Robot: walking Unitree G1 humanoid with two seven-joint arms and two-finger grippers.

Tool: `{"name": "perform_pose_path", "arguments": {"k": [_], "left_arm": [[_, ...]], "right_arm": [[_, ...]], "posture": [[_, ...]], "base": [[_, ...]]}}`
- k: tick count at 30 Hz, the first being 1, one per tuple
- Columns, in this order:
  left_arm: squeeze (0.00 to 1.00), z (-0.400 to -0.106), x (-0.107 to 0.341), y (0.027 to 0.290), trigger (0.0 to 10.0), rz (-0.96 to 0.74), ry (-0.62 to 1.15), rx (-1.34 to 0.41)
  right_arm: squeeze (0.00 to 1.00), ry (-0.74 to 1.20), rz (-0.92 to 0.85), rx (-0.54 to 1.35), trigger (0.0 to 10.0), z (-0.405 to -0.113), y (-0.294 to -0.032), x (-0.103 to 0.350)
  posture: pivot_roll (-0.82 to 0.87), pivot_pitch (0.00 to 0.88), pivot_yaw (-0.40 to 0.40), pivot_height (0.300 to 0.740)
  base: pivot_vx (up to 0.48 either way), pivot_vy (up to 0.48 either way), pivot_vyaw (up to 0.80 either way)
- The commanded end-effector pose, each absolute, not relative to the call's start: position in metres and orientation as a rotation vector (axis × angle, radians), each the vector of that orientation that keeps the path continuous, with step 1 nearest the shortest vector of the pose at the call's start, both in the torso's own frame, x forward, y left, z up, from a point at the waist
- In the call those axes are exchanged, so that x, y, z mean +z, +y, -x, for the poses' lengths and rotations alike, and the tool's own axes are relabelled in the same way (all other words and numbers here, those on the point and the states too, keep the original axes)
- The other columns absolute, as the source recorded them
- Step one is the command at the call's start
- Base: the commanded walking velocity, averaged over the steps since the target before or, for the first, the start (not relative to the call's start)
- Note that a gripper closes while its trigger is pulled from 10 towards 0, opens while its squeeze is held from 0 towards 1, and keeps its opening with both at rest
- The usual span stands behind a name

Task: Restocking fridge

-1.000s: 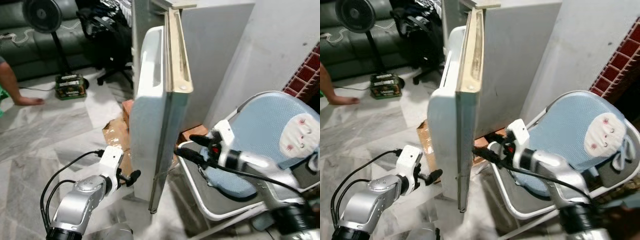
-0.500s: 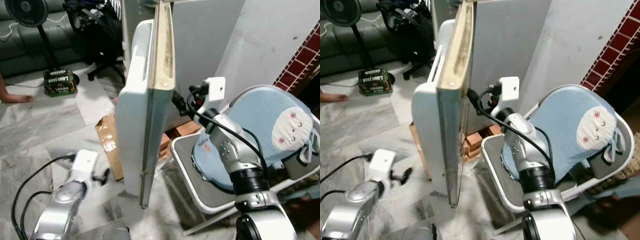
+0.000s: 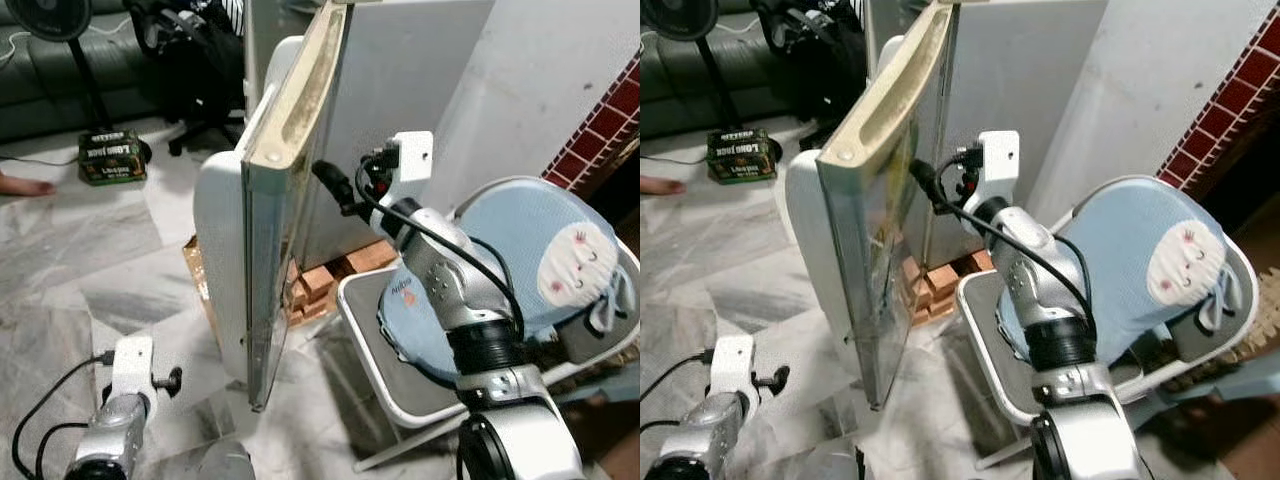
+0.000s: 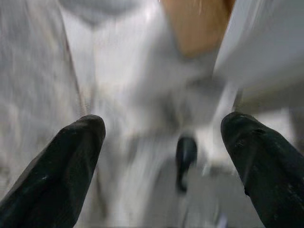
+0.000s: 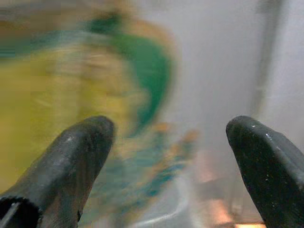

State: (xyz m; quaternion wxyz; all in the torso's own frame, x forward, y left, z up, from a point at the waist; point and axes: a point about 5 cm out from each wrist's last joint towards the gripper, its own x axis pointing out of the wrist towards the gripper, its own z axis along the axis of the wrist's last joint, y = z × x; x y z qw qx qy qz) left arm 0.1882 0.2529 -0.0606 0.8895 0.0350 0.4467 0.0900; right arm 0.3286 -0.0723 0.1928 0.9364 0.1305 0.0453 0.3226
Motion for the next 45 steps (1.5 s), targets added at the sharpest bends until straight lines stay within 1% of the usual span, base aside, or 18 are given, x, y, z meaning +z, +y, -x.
{"name": "perform_pose_path", "arguments": {"k": [1, 2, 3, 5, 8, 11, 14, 19, 23, 25, 28, 29, 32, 33, 34, 37, 42, 45], "left_arm": [[0.0, -0.179, -0.07, 0.248, 10.0, -0.104, 0.986, 0.166], [0.0, -0.177, -0.071, 0.247, 10.0, -0.1, 0.995, 0.168], [0.0, -0.177, -0.071, 0.247, 10.0, -0.1, 0.995, 0.168], [0.0, -0.177, -0.073, 0.245, 10.0, -0.091, 1.007, 0.165], [0.0, -0.176, -0.075, 0.242, 10.0, -0.103, 1.015, 0.15], [0.0, -0.17, -0.079, 0.241, 10.0, -0.103, 1.022, 0.146], [0.0, -0.159, -0.083, 0.241, 10.0, -0.112, 1.025, 0.148], [0.0, -0.159, -0.084, 0.239, 10.0, -0.112, 1.022, 0.15], [0.0, -0.172, -0.083, 0.228, 10.0, -0.113, 1.019, 0.15], [0.0, -0.175, -0.082, 0.225, 10.0, -0.116, 1.019, 0.151], [0.0, -0.181, -0.081, 0.22, 10.0, -0.124, 1.018, 0.151], [0.0, -0.183, -0.08, 0.22, 10.0, -0.127, 1.017, 0.149], [0.0, -0.185, -0.079, 0.221, 10.0, -0.129, 1.016, 0.15], [0.0, -0.189, -0.077, 0.223, 10.0, -0.135, 1.015, 0.151], [0.0, -0.191, -0.076, 0.224, 10.0, -0.138, 1.014, 0.152], [0.0, -0.194, -0.074, 0.224, 10.0, -0.142, 1.011, 0.156], [0.0, -0.19, -0.076, 0.222, 10.0, -0.138, 1.012, 0.16], [0.0, -0.189, -0.077, 0.221, 10.0, -0.14, 1.015, 0.162]], "right_arm": [[0.0, 0.073, -0.294, 0.967, 10.0, -0.299, -0.054, 0.217], [0.0, 0.082, -0.296, 1.059, 10.0, -0.288, -0.052, 0.22], [0.0, 0.082, -0.296, 1.059, 10.0, -0.288, -0.052, 0.22], [0.0, 0.087, -0.301, 1.236, 10.0, -0.266, -0.053, 0.225], [0.0, 0.125, -0.289, 1.377, 10.0, -0.245, -0.065, 0.221], [0.0, 0.163, -0.268, 1.382, 10.0, -0.241, -0.075, 0.213], [0.0, 0.234, -0.171, 1.243, 10.0, -0.255, -0.08, 0.194], [0.0, 0.278, -0.129, 1.178, 10.0, -0.261, -0.082, 0.182], [0.0, 0.276, -0.066, 1.288, 10.0, -0.245, -0.07, 0.183], [0.0, 0.256, -0.058, 1.293, 10.0, -0.246, -0.065, 0.186], [0.0, 0.187, -0.076, 1.303, 10.0, -0.255, -0.04, 0.198], [0.0, 0.159, -0.085, 1.317, 10.0, -0.259, -0.025, 0.204], [0.0, 0.136, -0.086, 1.343, 10.0, -0.259, -0.014, 0.208], [0.0, 0.085, -0.104, 1.408, 10.0, -0.256, 0.01, 0.22], [0.0, 0.061, -0.115, 1.428, 10.0, -0.255, 0.022, 0.226], [0.0, 0.022, -0.17, 1.453, 10.0, -0.252, 0.039, 0.237], [0.0, 0.026, -0.175, 1.393, 10.0, -0.26, 0.031, 0.229], [0.0, 0.082, -0.106, 1.213, 10.0, -0.282, 0.005, 0.205]], "posture": [[0.13, 0.0, -0.118, 0.74], [0.13, 0.0, -0.118, 0.74], [0.13, 0.0, -0.118, 0.74], [0.13, 0.0, -0.117, 0.74], [0.12, 0.0, -0.117, 0.74], [0.12, 0.0, -0.116, 0.74], [0.12, 0.0, -0.112, 0.74], [0.12, 0.0, -0.112, 0.74], [0.12, 0.0, -0.106, 0.74], [0.11, 0.0, -0.103, 0.74], [0.12, 0.0, -0.101, 0.74], [0.11, 0.0, -0.099, 0.74], [0.11, 0.0, -0.098, 0.74], [0.12, 0.0, -0.101, 0.74], [0.12, 0.0, -0.103, 0.74], [0.14, 0.0, -0.11, 0.74], [0.14, 0.0, -0.114, 0.74], [0.13, 0.0, -0.112, 0.74]], "base": [[0.0, 0.0, 0.0], [0.0, 0.0, 0.0], [0.0, 0.0, 0.0], [0.0, 0.0, 0.0], [0.0, 0.0, 0.0], [0.0, 0.0, 0.0], [0.0, 0.0, 0.0], [0.0, 0.0, 0.0], [0.0, 0.0, 0.0], [0.0, 0.0, 0.0], [0.0, 0.0, 0.0], [0.0, 0.0, 0.0], [0.0, 0.0, 0.0], [0.0, 0.0, 0.0], [0.0, 0.0, 0.0], [0.0, 0.0, 0.0], [0.0, 0.0, 0.0], [0.0, 0.0, 0.0]]}}
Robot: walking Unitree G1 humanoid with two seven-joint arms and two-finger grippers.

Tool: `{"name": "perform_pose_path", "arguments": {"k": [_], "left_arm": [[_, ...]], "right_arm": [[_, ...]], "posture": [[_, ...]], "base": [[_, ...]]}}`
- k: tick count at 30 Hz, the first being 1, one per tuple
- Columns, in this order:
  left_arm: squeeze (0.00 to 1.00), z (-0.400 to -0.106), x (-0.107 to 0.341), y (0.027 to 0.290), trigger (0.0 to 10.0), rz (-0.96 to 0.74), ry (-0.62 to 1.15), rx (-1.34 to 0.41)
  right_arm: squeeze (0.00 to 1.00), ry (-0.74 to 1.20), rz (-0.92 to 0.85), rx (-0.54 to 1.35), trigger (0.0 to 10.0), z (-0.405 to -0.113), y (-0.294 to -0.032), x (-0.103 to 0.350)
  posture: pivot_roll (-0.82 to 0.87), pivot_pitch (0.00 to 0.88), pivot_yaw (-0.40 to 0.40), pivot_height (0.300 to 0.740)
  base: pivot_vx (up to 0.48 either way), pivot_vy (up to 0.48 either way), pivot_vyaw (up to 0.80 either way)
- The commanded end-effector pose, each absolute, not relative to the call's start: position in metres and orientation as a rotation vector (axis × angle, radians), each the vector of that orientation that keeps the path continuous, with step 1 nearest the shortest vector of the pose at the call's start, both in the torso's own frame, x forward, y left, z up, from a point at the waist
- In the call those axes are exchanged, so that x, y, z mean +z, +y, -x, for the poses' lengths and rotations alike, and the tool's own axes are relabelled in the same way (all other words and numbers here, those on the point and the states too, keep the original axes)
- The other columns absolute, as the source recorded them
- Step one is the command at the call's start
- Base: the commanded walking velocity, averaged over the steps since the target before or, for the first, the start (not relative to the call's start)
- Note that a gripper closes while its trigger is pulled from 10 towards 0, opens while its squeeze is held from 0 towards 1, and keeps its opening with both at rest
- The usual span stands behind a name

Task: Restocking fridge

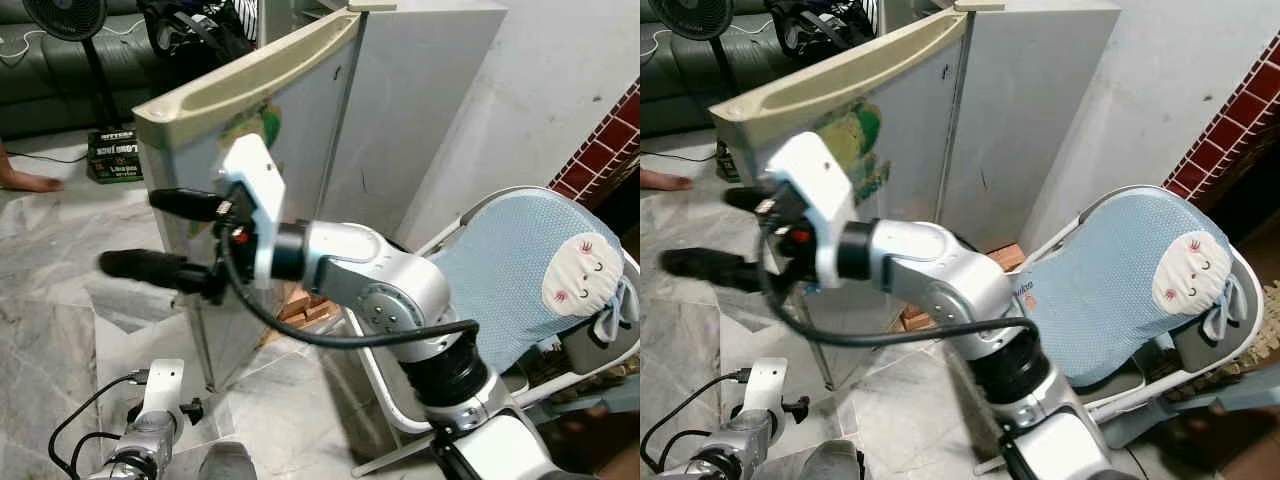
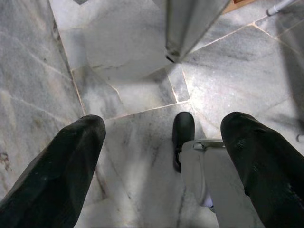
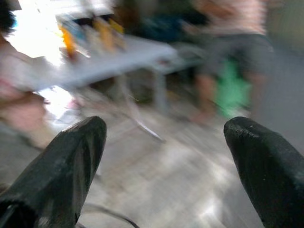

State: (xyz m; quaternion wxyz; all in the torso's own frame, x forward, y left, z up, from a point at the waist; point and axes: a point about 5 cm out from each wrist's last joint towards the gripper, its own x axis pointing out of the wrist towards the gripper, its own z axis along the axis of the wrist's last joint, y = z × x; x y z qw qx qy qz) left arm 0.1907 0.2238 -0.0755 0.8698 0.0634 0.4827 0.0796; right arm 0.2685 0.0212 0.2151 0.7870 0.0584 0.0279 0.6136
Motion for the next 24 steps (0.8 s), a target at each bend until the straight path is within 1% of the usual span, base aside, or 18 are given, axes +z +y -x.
{"name": "perform_pose_path", "arguments": {"k": [1, 2, 3, 4, 7, 10, 11, 12, 13, 14, 16, 17, 18, 19, 20, 21, 23, 24], "left_arm": [[0.0, -0.188, -0.077, 0.221, 10.0, -0.142, 1.015, 0.162], [0.0, -0.188, -0.077, 0.221, 10.0, -0.142, 1.015, 0.162], [0.0, -0.188, -0.077, 0.22, 10.0, -0.143, 1.016, 0.162], [0.0, -0.188, -0.077, 0.22, 10.0, -0.143, 1.016, 0.163], [0.0, -0.188, -0.078, 0.22, 10.0, -0.147, 1.017, 0.16], [0.0, -0.188, -0.078, 0.22, 10.0, -0.15, 1.015, 0.162], [0.0, -0.188, -0.078, 0.22, 10.0, -0.151, 1.012, 0.166], [0.0, -0.188, -0.078, 0.22, 10.0, -0.151, 1.012, 0.166], [0.0, -0.189, -0.077, 0.223, 10.0, -0.161, 0.999, 0.181], [0.0, -0.189, -0.077, 0.223, 10.0, -0.161, 0.999, 0.181], [0.0, -0.197, -0.069, 0.233, 10.0, -0.141, 0.945, 0.267], [0.0, -0.197, -0.069, 0.233, 10.0, -0.141, 0.945, 0.267], [0.0, -0.206, -0.061, 0.244, 10.0, -0.127, 0.896, 0.337], [0.0, -0.209, -0.057, 0.252, 10.0, -0.127, 0.879, 0.358], [0.0, -0.209, -0.057, 0.252, 10.0, -0.127, 0.879, 0.358], [0.0, -0.209, -0.053, 0.262, 10.0, -0.129, 0.868, 0.375], [0.0, -0.22, -0.033, 0.294, 10.0, -0.14, 0.805, 0.437], [0.0, -0.226, -0.024, 0.305, 10.0, -0.144, 0.77, 0.466]], "right_arm": [[0.0, 0.103, -0.088, 1.141, 10.0, -0.291, -0.007, 0.196], [0.0, 0.103, -0.088, 1.141, 10.0, -0.291, -0.007, 0.196], [0.0, 0.133, -0.074, 1.039, 10.0, -0.301, -0.026, 0.184], [0.0, 0.142, -0.072, 1.004, 10.0, -0.304, -0.033, 0.18], [0.0, 0.197, -0.007, 0.783, 10.0, -0.316, -0.078, 0.154], [0.0, 0.264, 0.022, 0.575, 10.0, -0.316, -0.125, 0.124], [0.0, 0.276, 0.035, 0.533, 10.0, -0.315, -0.134, 0.118], [0.0, 0.276, 0.035, 0.533, 10.0, -0.315, -0.134, 0.118], [0.0, 0.295, 0.066, 0.453, 10.0, -0.312, -0.15, 0.107], [0.0, 0.295, 0.066, 0.453, 10.0, -0.312, -0.15, 0.107], [0.0, 0.333, 0.078, 0.3, 10.0, -0.307, -0.176, 0.092], [0.0, 0.333, 0.078, 0.3, 10.0, -0.307, -0.176, 0.092], [0.0, 0.354, 0.079, 0.193, 10.0, -0.3, -0.196, 0.083], [0.0, 0.354, 0.068, 0.162, 10.0, -0.298, -0.201, 0.082], [0.0, 0.354, 0.068, 0.162, 10.0, -0.298, -0.201, 0.082], [0.0, 0.35, 0.058, 0.145, 10.0, -0.297, -0.204, 0.081], [0.0, 0.328, 0.05, 0.137, 10.0, -0.296, -0.205, 0.083], [0.0, 0.313, 0.049, 0.136, 10.0, -0.296, -0.205, 0.085]], "posture": [[0.13, 0.0, -0.112, 0.74], [0.13, 0.0, -0.112, 0.74], [0.12, 0.0, -0.109, 0.74], [0.12, 0.0, -0.109, 0.74], [0.12, 0.0, -0.106, 0.74], [0.11, 0.0, -0.101, 0.74], [0.11, 0.0, -0.1, 0.74], [0.11, 0.0, -0.1, 0.74], [0.1, 0.0, -0.098, 0.74], [0.1, 0.0, -0.098, 0.74], [0.1, 0.0, -0.098, 0.74], [0.1, 0.0, -0.098, 0.74], [0.1, 0.0, -0.1, 0.74], [0.09, 0.0, -0.099, 0.74], [0.09, 0.0, -0.099, 0.74], [0.09, 0.0, -0.099, 0.74], [0.09, 0.0, -0.097, 0.74], [0.08, 0.0, -0.094, 0.74]], "base": [[0.0, 0.0, 0.0], [0.0, 0.0, 0.0], [0.0, 0.0, 0.0], [0.0, 0.0, 0.0], [0.0, 0.0, 0.0], [0.0, 0.0, 0.0], [0.0, 0.0, 0.0], [0.0, 0.0, 0.0], [0.0, 0.0, 0.0], [0.0, 0.0, 0.0], [0.0, 0.0, 0.0], [0.0, 0.0, 0.0], [0.0, 0.0, 0.0], [0.0, 0.0, 0.0], [0.0, 0.0, 0.0], [0.0, 0.0, 0.0], [0.0, 0.0, 0.0], [0.0, 0.0, 0.0]]}}
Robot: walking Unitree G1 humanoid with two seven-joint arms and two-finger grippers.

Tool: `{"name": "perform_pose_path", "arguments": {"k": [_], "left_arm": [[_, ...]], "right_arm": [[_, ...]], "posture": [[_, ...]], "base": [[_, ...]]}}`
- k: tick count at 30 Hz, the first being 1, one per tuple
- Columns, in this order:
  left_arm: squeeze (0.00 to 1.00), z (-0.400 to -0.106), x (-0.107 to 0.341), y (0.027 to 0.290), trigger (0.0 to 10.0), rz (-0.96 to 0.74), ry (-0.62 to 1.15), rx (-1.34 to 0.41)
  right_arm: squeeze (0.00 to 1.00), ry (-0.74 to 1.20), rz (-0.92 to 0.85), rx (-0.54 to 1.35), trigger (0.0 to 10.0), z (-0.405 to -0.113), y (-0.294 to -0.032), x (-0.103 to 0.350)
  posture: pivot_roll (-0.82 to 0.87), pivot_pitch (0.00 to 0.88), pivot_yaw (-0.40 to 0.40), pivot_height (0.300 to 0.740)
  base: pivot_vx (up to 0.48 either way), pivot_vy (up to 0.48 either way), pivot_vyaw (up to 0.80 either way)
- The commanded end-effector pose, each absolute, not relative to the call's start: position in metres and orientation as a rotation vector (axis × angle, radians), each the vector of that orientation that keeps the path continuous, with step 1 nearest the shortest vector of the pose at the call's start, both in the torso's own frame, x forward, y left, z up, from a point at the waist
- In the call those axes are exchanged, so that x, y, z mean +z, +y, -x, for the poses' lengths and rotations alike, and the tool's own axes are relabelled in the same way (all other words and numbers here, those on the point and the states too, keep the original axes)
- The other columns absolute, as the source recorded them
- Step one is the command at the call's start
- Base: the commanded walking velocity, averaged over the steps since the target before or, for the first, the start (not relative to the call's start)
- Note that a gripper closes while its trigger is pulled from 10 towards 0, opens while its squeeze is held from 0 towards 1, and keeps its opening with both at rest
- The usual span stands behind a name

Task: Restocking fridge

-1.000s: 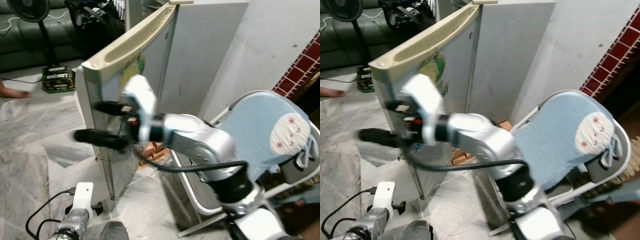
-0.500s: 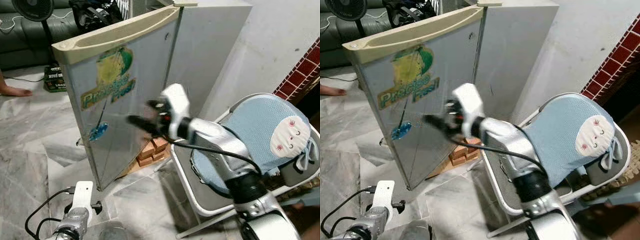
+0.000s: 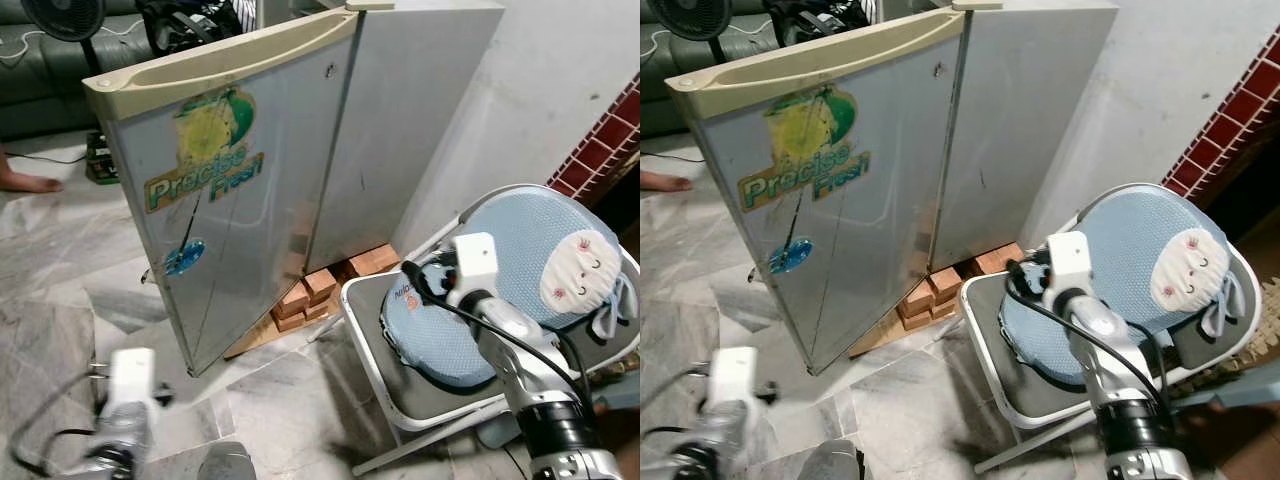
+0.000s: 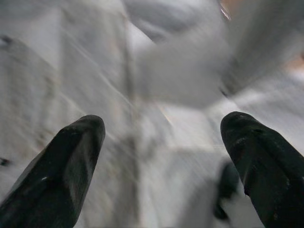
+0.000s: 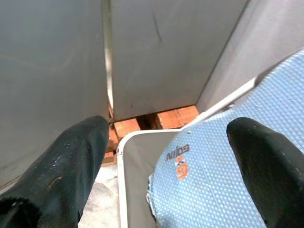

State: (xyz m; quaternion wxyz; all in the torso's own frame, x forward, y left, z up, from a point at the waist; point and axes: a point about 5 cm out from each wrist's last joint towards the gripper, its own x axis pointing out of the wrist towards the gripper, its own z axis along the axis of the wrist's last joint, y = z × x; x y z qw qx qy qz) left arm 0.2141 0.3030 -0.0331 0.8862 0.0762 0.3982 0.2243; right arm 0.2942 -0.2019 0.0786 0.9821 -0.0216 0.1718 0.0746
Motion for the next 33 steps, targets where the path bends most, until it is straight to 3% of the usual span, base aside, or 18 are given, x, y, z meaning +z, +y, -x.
{"name": "perform_pose_path", "arguments": {"k": [1, 9, 13, 17, 28, 33], "left_arm": [[0.0, -0.239, -0.007, 0.317, 10.0, -0.142, 0.708, 0.516], [0.0, -0.28, 0.037, 0.328, 10.0, -0.148, 0.572, 0.541], [0.0, -0.305, 0.05, 0.306, 10.0, -0.205, 0.549, 0.422], [0.0, -0.311, 0.049, 0.295, 10.0, -0.209, 0.544, 0.396], [0.0, -0.288, 0.015, 0.28, 10.0, -0.089, 0.611, 0.398], [0.0, -0.269, -0.009, 0.266, 10.0, -0.082, 0.691, 0.275]], "right_arm": [[0.0, 0.284, 0.043, 0.131, 10.0, -0.298, -0.204, 0.089], [0.0, 0.217, -0.003, 0.113, 10.0, -0.298, -0.197, 0.099], [0.0, 0.183, -0.031, 0.13, 10.0, -0.291, -0.187, 0.101], [0.0, 0.184, -0.03, 0.132, 10.0, -0.289, -0.186, 0.1], [0.0, 0.179, -0.032, 0.129, 10.0, -0.295, -0.188, 0.103], [0.0, 0.175, -0.033, 0.141, 10.0, -0.298, -0.184, 0.102]], "posture": [[0.08, 0.0, -0.093, 0.74], [0.07, 0.0, -0.093, 0.74], [0.07, 0.0, -0.09, 0.74], [0.06, 0.0, -0.087, 0.74], [0.08, 0.0, -0.09, 0.74], [0.09, 0.0, -0.095, 0.74]], "base": [[0.0, 0.0, 0.0], [0.0, 0.0, 0.0], [0.0, 0.0, 0.0], [0.0, 0.0, 0.0], [0.0, 0.0, 0.0], [0.0, 0.0, 0.0]]}}
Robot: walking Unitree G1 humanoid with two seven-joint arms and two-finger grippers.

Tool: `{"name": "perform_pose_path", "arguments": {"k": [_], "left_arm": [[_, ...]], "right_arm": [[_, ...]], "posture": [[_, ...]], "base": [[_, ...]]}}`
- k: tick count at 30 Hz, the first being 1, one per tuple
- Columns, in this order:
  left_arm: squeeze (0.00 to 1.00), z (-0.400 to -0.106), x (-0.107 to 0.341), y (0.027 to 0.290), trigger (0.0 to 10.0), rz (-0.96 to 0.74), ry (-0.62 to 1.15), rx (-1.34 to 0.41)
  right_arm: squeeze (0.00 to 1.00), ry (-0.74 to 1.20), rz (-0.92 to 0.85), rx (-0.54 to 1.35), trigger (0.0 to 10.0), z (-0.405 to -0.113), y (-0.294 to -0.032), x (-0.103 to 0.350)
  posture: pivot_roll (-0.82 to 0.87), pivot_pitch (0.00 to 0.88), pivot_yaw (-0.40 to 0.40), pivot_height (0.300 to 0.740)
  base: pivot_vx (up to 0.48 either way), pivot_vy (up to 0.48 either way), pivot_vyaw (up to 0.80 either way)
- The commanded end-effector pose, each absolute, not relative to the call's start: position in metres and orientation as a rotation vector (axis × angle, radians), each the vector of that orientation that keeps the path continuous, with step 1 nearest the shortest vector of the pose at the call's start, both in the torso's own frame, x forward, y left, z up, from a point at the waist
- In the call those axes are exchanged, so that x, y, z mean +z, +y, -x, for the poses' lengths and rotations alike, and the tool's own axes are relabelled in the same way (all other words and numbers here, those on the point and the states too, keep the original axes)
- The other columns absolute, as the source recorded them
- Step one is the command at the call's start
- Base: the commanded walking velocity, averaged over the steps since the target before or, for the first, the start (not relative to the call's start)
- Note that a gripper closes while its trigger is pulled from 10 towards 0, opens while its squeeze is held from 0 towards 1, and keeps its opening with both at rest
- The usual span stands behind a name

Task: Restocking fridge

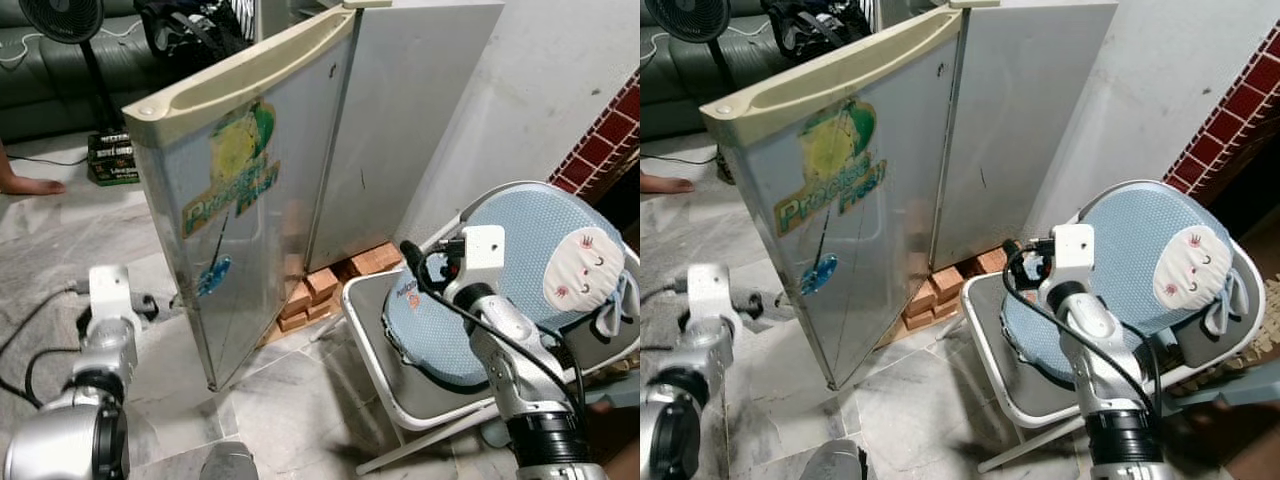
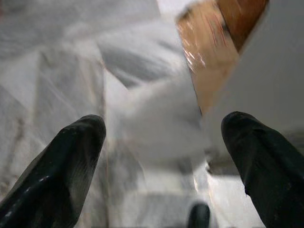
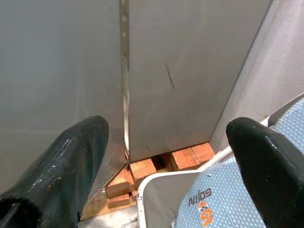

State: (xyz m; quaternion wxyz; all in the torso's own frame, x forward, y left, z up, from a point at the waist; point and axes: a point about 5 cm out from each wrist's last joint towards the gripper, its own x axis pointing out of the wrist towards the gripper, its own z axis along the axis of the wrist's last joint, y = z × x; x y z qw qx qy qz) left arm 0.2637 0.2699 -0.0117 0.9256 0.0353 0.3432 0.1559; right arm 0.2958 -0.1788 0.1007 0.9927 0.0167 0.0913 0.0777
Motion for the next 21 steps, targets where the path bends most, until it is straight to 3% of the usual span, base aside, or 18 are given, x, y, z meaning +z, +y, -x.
{"name": "perform_pose_path", "arguments": {"k": [1, 9, 13, 17, 21], "left_arm": [[0.0, -0.267, -0.012, 0.262, 10.0, -0.075, 0.706, 0.241], [0.0, -0.26, -0.023, 0.244, 10.0, -0.002, 0.784, 0.019], [0.0, -0.267, -0.017, 0.243, 10.0, -0.102, 0.8, -0.063], [0.0, -0.276, -0.009, 0.246, 10.0, -0.17, 0.778, -0.07], [0.0, -0.291, 0.009, 0.258, 10.0, -0.29, 0.694, 0.044]], "right_arm": [[0.0, 0.174, -0.032, 0.143, 10.0, -0.298, -0.183, 0.103], [0.0, 0.162, -0.035, 0.144, 10.0, -0.303, -0.181, 0.106], [0.0, 0.152, -0.035, 0.159, 10.0, -0.303, -0.177, 0.107], [0.0, 0.15, -0.032, 0.162, 10.0, -0.304, -0.176, 0.107], [0.0, 0.147, -0.031, 0.153, 10.0, -0.304, -0.177, 0.106]], "posture": [[0.09, 0.0, -0.095, 0.74], [0.09, 0.0, -0.098, 0.74], [0.08, 0.0, -0.097, 0.74], [0.07, 0.0, -0.095, 0.74], [0.07, 0.0, -0.088, 0.74]], "base": [[0.0, 0.0, 0.0], [0.0, 0.0, 0.0], [0.0, 0.0, 0.0], [0.0, 0.0, 0.0], [0.0, 0.0, 0.0]]}}
